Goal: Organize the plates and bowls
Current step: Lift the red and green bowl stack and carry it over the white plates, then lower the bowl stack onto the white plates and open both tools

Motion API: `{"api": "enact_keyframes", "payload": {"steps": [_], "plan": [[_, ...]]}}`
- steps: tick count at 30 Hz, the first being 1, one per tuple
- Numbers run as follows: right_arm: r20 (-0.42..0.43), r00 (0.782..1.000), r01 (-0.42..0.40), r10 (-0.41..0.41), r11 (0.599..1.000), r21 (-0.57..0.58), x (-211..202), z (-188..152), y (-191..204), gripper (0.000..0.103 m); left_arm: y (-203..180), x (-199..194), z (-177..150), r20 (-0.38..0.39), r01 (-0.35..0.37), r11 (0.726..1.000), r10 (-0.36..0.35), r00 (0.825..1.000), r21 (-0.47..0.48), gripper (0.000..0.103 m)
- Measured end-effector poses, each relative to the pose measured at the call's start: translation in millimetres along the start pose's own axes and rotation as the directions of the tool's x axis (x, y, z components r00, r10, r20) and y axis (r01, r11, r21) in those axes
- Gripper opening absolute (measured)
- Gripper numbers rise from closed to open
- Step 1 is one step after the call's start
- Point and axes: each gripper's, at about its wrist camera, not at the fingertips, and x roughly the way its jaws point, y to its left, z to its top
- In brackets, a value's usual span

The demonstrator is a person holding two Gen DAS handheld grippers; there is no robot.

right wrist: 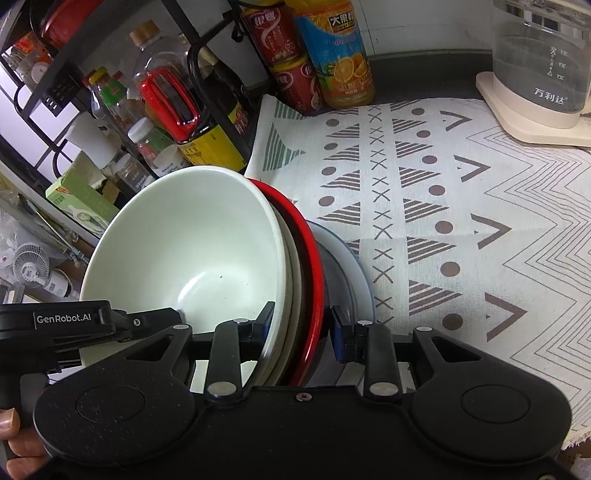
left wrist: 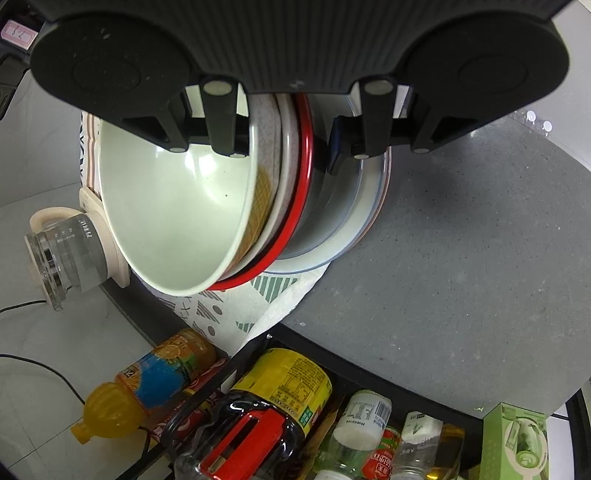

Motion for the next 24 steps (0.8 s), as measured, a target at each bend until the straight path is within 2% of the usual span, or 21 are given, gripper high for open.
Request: {"api": "enact_keyframes", "payload": {"steps": [16, 24], "plan": [[-0.025, 1.000, 0.007, -0.006, 1.000, 0.029, 14, 0, -11, 0.030, 3, 17, 3, -0.022, 0.001, 1.000, -0.001, 1.000, -0.021, 0.029], [-0.034, 0.999, -0.014, 0.016, 0.999, 0.042, 18, 1, -10, 0.036, 3, 19, 7, -0.031, -0.012, 1.000, 0.011, 0.999, -0.021, 0.029]]}}
